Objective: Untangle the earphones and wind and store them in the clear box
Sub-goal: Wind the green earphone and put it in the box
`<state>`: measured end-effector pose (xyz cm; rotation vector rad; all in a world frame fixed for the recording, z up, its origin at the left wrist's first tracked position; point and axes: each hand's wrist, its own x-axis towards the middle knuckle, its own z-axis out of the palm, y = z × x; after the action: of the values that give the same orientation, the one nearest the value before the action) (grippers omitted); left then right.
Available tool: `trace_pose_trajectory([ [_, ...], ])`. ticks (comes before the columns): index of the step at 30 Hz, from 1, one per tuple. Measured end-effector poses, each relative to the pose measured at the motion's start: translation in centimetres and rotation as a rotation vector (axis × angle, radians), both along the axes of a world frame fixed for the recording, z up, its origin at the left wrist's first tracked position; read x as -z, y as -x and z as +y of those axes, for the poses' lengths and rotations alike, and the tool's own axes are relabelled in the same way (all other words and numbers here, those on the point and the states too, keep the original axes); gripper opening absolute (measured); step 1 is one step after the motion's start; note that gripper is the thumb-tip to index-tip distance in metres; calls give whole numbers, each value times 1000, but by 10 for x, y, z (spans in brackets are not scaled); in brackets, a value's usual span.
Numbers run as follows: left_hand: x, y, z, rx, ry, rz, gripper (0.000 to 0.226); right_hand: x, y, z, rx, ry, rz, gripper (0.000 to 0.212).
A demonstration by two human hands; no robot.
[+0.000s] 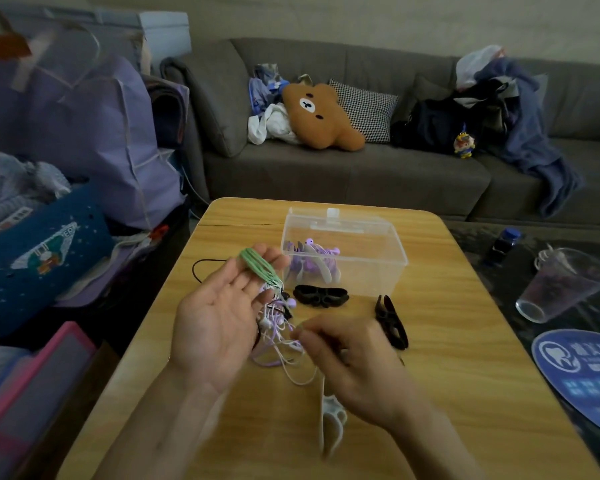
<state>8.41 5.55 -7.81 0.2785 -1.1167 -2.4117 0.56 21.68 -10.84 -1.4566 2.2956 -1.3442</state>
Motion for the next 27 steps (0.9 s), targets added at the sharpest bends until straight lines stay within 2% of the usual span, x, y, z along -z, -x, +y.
trace_pose_trajectory([
  [3,8,-2,8,-26,479,-95,39,1,-9,-4,-45,-10,15,17],
  [6,24,-1,15,-92,1055,-244,17,-4,-7,0,-37,55,59,13],
  [7,28,-1,15,-100,1211,-267,20,-5,-5,2,-20,85,73,14],
  [9,32,-1,14,-41,1321,-255,38,-5,1,6,39,154,87,13],
  [12,26,-2,17,28,1210,-231,53,-3,14,12,161,253,111,12],
  [14,20,-3,20,67,992,-228,53,-2,19,13,215,279,102,15],
  [17,14,0,21,35,634,-195,54,4,20,9,231,265,-63,5],
  [20,11,1,18,44,260,-90,44,8,13,-1,168,297,-305,18],
  [24,17,2,9,101,155,36,32,7,2,-14,171,327,-377,23],
  [27,17,3,14,90,203,-7,30,3,-6,-17,112,259,-425,36],
])
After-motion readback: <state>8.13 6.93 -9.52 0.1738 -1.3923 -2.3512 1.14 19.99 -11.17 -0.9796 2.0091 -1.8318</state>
